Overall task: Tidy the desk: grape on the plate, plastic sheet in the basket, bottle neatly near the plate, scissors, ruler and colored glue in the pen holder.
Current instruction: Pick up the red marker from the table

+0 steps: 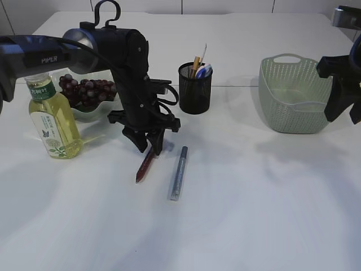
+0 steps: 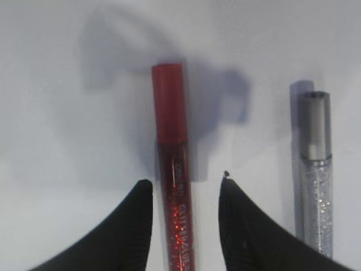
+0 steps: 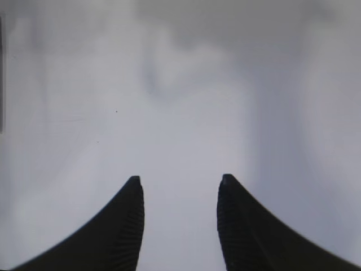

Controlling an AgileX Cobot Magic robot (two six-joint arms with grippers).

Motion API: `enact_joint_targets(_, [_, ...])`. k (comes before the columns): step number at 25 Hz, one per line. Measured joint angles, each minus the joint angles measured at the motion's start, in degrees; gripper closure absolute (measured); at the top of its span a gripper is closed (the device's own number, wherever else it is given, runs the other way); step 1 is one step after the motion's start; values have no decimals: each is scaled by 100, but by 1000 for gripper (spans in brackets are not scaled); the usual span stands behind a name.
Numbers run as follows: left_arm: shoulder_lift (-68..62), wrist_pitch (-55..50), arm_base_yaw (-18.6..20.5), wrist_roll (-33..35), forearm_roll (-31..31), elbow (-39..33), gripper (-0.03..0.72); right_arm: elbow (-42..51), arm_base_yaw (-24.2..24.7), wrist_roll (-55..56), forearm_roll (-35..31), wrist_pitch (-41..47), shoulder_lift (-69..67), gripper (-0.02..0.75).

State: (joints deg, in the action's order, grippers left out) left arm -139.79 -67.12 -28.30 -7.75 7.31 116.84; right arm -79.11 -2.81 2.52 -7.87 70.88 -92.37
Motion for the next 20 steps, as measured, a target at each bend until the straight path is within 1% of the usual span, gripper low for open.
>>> enact_joint_targets(20, [-179, 189, 0, -64, 48, 0, 409, 0, 0, 0, 0, -10, 0, 386])
